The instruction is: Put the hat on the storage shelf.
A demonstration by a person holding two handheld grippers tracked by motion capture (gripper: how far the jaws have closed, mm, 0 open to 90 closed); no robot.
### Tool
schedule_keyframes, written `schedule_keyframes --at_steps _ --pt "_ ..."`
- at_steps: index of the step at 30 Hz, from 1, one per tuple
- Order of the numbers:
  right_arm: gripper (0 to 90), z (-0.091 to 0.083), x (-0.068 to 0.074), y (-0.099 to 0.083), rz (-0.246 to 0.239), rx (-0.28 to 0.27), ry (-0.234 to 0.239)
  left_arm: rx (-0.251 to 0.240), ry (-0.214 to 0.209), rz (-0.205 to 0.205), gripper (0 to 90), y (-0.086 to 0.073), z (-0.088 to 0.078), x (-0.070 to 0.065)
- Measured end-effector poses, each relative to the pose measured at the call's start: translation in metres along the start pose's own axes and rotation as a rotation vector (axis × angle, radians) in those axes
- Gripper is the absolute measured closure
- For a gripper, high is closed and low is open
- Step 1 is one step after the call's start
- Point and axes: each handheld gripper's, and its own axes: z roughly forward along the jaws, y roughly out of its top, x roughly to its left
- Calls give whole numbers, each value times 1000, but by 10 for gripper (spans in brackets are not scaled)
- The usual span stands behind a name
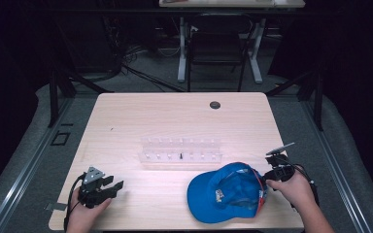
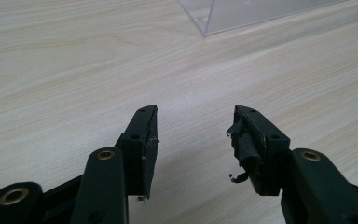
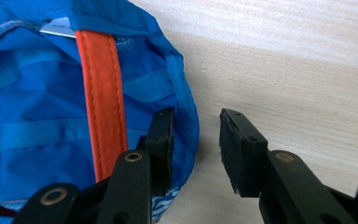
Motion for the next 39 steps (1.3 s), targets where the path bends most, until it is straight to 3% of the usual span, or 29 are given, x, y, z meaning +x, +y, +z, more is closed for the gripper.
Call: schedule_keyframes --at_steps 9,10,13,23,31,39 --pt "665 8 2 2 10 17 3 2 0 -1 511 0 0 0" --pt "685 8 2 3 0 38 2 2 0 -3 511 0 0 0" --pt "702 10 3 3 2 25 3 2 -1 0 511 0 0 0" --pt "867 10 3 4 15 28 24 3 0 -1 511 0 0 0" --pt "894 -2 -1 1 48 -5 71 2 0 -1 511 0 0 0" --pt "896 -23 1 -2 22 0 83 4 1 1 512 0 0 0"
